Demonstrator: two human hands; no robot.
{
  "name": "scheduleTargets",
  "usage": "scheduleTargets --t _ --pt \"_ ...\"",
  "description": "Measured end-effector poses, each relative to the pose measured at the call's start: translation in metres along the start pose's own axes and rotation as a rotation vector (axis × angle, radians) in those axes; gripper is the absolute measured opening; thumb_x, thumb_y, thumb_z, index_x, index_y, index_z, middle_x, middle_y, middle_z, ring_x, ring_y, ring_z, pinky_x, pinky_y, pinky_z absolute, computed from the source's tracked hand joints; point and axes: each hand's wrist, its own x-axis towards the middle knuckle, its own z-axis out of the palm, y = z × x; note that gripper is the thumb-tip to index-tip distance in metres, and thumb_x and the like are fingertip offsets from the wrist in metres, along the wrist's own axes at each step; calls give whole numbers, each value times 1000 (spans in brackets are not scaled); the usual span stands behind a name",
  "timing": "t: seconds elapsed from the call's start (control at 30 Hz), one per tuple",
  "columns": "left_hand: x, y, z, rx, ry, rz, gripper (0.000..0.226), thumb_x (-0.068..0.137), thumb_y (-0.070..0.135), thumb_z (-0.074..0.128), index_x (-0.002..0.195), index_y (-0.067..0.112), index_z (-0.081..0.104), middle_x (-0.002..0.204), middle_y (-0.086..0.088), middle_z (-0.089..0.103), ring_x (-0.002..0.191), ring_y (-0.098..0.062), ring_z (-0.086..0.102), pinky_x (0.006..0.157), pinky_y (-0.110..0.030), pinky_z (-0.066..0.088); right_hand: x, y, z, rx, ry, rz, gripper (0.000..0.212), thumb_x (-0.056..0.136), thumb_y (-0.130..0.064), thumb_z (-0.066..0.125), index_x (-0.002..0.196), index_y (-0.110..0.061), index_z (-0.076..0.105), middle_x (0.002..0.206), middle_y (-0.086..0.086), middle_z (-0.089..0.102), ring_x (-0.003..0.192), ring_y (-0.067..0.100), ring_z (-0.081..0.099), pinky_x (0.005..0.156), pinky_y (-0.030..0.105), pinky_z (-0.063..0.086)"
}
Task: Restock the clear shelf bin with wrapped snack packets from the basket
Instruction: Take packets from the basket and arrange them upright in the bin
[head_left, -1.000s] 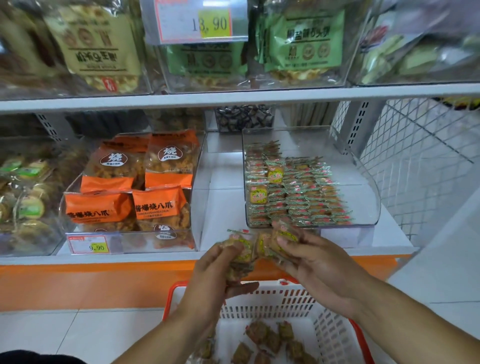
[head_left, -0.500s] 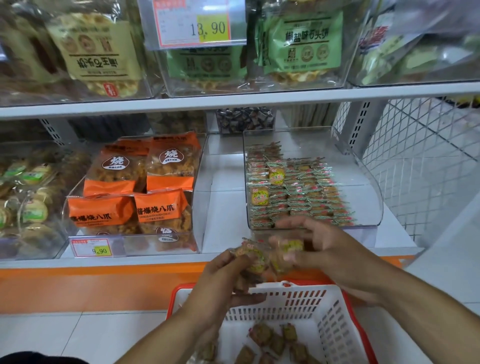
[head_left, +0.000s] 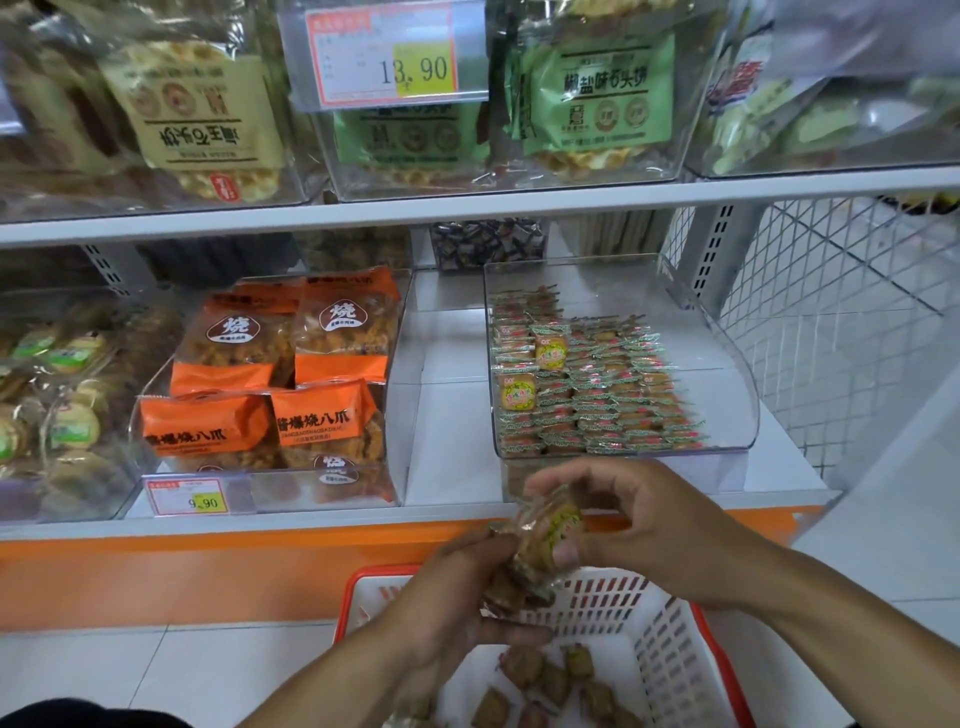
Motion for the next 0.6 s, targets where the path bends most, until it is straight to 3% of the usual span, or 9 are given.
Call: scheduleTargets --t 0.13,0.27,0.33,0.43,0.5,0.6 --pt "2 -1 2 -102 52 66 24 101 23 56 103 12 78 104 -31 69 86 -30 71 66 -42 60 -1 0 6 28 161 3 47 70 -48 85 112 -54 66 111 -25 70 106 -4 65 82 13 55" --pt "3 -4 4 -148 146 182 24 102 24 57 100 12 77 89 -24 69 85 -31 67 72 -46 62 -1 7 22 329 276 81 38 65 -39 85 100 -36 73 101 -5 77 95 13 74 75 31 62" --pt "4 -6 5 -136 191 234 21 101 21 59 96 9 76 78 -19 61 81 -30 65 72 -46 62 -1 10 30 488 245 154 49 60 -38 88 105 -23 72 102 3 77 94 20 75 76 30 60" --pt "2 -7 5 -111 230 286 19 99 19 60 93 7 74 68 -13 57 69 -23 65 69 -43 63 0 11 34 594 210 254 65 59 -36 87 118 -17 67 111 6 76 100 24 74 87 40 59" --pt "1 -7 6 -80 240 313 19 99 20 61 94 7 73 65 -9 60 64 -17 66 68 -40 63 1 9 34 605 157 292 66 65 -30 84 127 -19 63 114 2 75 104 21 72 86 39 57" --pt "0 -6 7 -36 225 353 19 96 28 65 88 15 75 65 -3 64 62 -12 68 66 -39 63 1 5 31 638 78 324 60 71 -20 81 128 -19 62 114 4 76 99 18 72 69 29 55"
